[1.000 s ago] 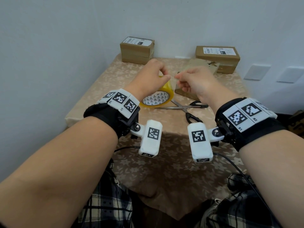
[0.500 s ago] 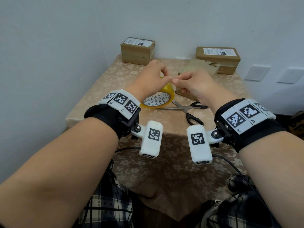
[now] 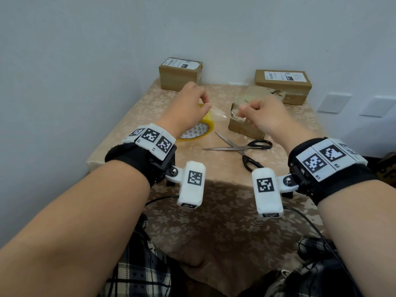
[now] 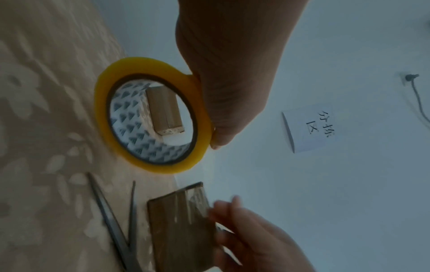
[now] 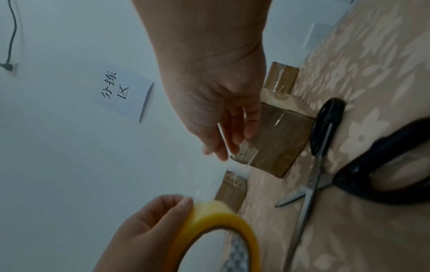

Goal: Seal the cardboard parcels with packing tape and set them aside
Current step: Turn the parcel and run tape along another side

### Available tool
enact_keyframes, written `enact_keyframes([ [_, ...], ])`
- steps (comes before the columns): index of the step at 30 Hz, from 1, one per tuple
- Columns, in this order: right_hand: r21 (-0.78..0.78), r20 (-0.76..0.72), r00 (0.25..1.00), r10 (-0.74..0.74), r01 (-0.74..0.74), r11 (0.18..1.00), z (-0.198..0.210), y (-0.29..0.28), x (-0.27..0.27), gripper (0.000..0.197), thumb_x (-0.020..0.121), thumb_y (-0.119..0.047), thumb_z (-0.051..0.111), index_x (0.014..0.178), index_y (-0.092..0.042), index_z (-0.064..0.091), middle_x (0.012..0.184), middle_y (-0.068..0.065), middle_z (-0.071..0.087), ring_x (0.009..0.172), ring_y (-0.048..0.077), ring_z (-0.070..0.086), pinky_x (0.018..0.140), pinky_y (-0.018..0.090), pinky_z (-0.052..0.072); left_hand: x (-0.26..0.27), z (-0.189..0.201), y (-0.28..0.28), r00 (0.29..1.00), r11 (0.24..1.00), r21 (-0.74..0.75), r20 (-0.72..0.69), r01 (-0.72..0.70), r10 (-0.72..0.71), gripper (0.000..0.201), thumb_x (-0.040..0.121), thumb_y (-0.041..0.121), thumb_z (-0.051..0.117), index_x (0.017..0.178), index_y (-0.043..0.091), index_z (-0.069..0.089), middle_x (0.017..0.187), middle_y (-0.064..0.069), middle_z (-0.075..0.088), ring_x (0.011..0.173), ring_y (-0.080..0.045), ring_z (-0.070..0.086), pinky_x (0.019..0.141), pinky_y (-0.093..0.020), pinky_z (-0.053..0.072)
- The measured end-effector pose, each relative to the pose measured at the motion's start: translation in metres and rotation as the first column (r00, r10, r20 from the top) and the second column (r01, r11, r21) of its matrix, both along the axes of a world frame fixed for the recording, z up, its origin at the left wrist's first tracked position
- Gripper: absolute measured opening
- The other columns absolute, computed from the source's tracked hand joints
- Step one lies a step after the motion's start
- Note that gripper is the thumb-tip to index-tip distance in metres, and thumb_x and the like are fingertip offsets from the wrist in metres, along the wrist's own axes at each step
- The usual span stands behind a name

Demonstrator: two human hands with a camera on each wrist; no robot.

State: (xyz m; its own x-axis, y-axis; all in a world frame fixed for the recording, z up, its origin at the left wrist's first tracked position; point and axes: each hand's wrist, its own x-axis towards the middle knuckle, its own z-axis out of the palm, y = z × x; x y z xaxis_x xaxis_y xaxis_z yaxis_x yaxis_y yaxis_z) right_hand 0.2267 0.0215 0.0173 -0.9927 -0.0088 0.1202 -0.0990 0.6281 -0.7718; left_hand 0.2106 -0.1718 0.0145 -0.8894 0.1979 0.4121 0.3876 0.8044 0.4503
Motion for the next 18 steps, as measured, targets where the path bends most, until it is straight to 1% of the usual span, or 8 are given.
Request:
enact_keyframes([
  [3,0.051,-0.177,0.982,-0.071,0.081,0.995,-0.002,0.005,-0.004,0.032,0.098,-0.031,0.05,0.086,-0.009,0.069,0.083,0.013,0.067,0.072,0.019,0.055,0.072,0.032,0.042,-0.007,-0.011,-0.007,0.985,0.979,-0.167,-0.148,-0.112,0.088,0.018,0.096,0.024,0.051,0.101,0.008,0.057,0.111,-0.007,0.048,0.083,-0.022,0.053,0.068,-0.03,0.039],
  [5,0.212,-0.296,0.949,-0.105,0.172,0.962,-0.005,0.008,-0.008,0.025,0.097,-0.033,0.05,0.094,-0.015,0.068,0.095,0.005,0.065,0.093,0.021,0.057,0.084,0.033,0.039,-0.013,-0.022,-0.01,0.972,0.949,-0.268,-0.207,-0.169,0.114,0.019,0.096,0.024,0.05,0.102,0.006,0.055,0.109,-0.011,0.049,0.082,-0.028,0.053,0.068,-0.036,0.041],
  [6,0.312,-0.315,0.942,-0.116,0.219,0.924,-0.008,0.011,-0.01,0.025,0.096,-0.036,0.051,0.107,-0.02,0.066,0.114,0.005,0.061,0.113,0.025,0.051,0.096,0.039,0.034,-0.016,-0.027,-0.012,0.971,0.935,-0.305,-0.208,-0.18,0.119,0.02,0.097,0.024,0.049,0.102,0.005,0.054,0.109,-0.012,0.048,0.085,-0.029,0.052,0.069,-0.036,0.041],
  [8,0.466,-0.231,0.965,-0.121,0.219,0.857,-0.018,0.016,-0.016,0.044,0.092,-0.046,0.056,0.133,-0.031,0.053,0.148,0.005,0.036,0.14,0.028,0.023,0.113,0.048,0.014,-0.019,-0.037,-0.013,0.975,0.919,-0.348,-0.176,-0.188,0.133,0.02,0.097,0.023,0.048,0.104,0.006,0.052,0.11,-0.012,0.047,0.09,-0.029,0.05,0.071,-0.034,0.038],
  [10,0.5,-0.122,0.988,-0.1,0.148,0.854,-0.028,0.021,-0.023,0.064,0.085,-0.051,0.063,0.143,-0.037,0.039,0.16,0.002,0.012,0.146,0.032,-0.001,0.116,0.056,0.0,-0.02,-0.043,-0.011,0.979,0.908,-0.376,-0.146,-0.187,0.142,0.02,0.097,0.024,0.047,0.108,0.006,0.05,0.113,-0.011,0.046,0.092,-0.028,0.051,0.069,-0.032,0.034],
  [12,0.474,-0.043,0.996,-0.074,0.085,0.876,-0.036,0.026,-0.03,0.075,0.081,-0.049,0.07,0.145,-0.04,0.032,0.161,0.003,0.003,0.145,0.036,-0.011,0.116,0.06,0.003,-0.019,-0.045,-0.008,0.983,0.893,-0.413,-0.109,-0.179,0.146,0.023,0.098,0.024,0.047,0.111,0.005,0.047,0.114,-0.011,0.045,0.088,-0.029,0.054,0.063,-0.033,0.035],
  [15,0.465,-0.022,0.999,-0.039,0.045,0.884,-0.038,0.034,-0.035,0.077,0.083,-0.033,0.072,0.148,-0.036,0.03,0.159,0.006,0.012,0.145,0.037,-0.002,0.118,0.053,0.008,-0.016,-0.049,-0.005,0.986,0.875,-0.455,-0.064,-0.164,0.151,0.029,0.097,0.023,0.049,0.117,0.004,0.041,0.116,-0.013,0.046,0.08,-0.031,0.057,0.056,-0.034,0.034],
  [18,0.476,-0.075,0.997,-0.014,0.047,0.878,-0.039,0.04,-0.037,0.072,0.085,-0.022,0.071,0.147,-0.031,0.034,0.155,0.006,0.026,0.143,0.037,0.01,0.119,0.047,0.01,-0.012,-0.049,0.0,0.983,0.883,-0.452,0.057,-0.129,0.174,0.044,0.094,0.023,0.056,0.127,0.005,0.035,0.124,-0.015,0.044,0.088,-0.033,0.059,0.059,-0.036,0.038],
])
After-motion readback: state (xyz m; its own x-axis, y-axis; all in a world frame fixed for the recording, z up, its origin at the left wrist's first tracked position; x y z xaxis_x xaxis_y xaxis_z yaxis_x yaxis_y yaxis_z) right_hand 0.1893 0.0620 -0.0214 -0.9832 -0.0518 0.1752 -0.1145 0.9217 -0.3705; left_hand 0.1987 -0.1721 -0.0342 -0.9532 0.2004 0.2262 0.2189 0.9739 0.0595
